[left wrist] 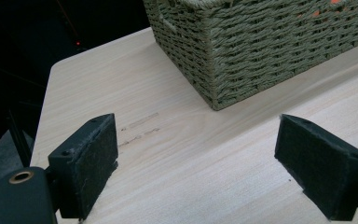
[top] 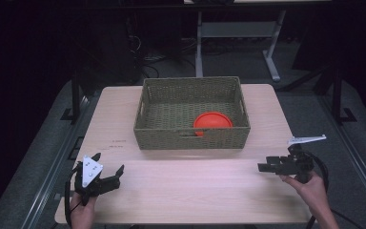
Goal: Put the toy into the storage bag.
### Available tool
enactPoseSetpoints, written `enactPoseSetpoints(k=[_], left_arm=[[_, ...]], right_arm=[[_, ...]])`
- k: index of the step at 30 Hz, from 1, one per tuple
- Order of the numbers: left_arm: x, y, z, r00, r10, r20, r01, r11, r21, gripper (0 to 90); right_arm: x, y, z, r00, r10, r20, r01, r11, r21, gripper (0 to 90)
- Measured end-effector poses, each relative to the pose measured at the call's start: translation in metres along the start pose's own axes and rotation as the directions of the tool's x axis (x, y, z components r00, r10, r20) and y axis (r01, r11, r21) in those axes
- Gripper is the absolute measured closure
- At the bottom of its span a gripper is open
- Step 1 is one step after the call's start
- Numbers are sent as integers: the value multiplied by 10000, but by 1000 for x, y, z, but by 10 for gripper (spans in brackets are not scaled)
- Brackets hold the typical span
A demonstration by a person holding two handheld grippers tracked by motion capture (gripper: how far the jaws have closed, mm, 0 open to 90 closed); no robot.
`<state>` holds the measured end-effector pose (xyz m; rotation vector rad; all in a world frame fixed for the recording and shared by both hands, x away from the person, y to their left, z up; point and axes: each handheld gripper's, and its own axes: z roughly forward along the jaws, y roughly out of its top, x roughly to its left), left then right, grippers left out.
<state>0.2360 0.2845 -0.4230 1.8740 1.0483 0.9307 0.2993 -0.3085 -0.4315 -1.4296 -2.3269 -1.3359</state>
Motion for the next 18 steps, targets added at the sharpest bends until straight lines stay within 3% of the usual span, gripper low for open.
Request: enactPoseSetpoints(k=[14,18], left_arm=[[-1,0,0,10000,-45,19,45,10000,5,127],[-1,0,1,10000,-69,43,69,10000,3,127]], right_arm=[[-1,-29,-1,9995,301,-87,-303,9994,-184,255],[5,-40,3,10000,66,52,-65,9995,-294,250]])
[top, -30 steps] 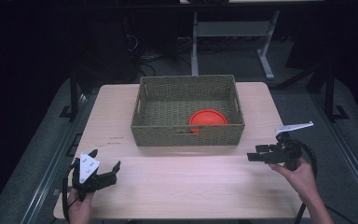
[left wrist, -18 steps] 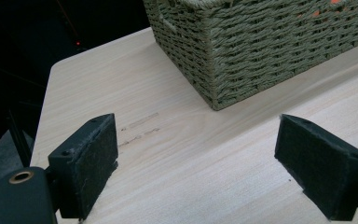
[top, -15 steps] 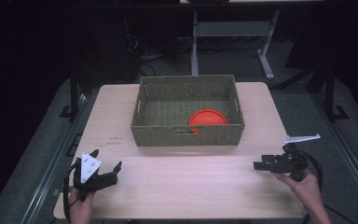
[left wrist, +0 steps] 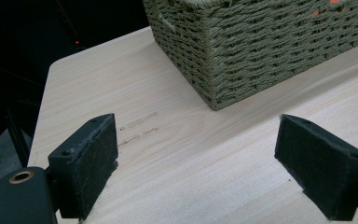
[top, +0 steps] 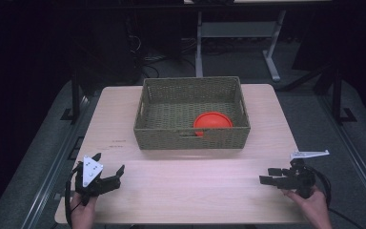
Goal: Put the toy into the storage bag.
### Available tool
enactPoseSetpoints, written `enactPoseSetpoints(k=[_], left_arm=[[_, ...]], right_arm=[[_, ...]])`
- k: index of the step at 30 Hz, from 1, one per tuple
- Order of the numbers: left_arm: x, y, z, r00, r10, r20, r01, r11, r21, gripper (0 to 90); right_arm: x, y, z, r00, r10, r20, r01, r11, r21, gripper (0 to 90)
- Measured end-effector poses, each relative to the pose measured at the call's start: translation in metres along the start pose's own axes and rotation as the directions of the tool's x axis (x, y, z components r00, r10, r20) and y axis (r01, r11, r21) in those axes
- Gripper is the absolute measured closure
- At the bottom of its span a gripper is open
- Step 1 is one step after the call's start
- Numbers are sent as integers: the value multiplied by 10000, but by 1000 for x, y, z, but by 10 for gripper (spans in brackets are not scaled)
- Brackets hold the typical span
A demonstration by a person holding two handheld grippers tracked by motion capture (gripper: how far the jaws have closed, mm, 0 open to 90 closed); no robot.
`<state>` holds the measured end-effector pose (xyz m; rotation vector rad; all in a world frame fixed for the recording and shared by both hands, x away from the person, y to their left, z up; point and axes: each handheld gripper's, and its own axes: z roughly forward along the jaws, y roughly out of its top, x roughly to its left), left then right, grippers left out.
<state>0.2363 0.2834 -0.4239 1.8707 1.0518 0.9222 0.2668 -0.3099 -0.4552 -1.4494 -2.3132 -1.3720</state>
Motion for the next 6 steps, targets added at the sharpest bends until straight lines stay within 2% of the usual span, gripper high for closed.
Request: enactPoseSetpoints(k=[2,3,4,6], left_arm=[[-1,0,1,10000,44,27,-44,10000,34,127],[-1,0,2,10000,14,39,-14,10000,45,127],[-1,0,2,10000,44,35,-45,10000,88,127],[0,0,2,10000,61,-7,-61,9999,89,127]], right_arm=[[6,-5,-1,9998,-173,44,174,9991,-377,251],[9,-8,-2,9997,-213,-83,207,9979,-613,250],[10,-10,-3,9996,-230,-177,217,9974,-681,250],[13,-13,-3,9993,-386,-16,384,9968,-703,245]])
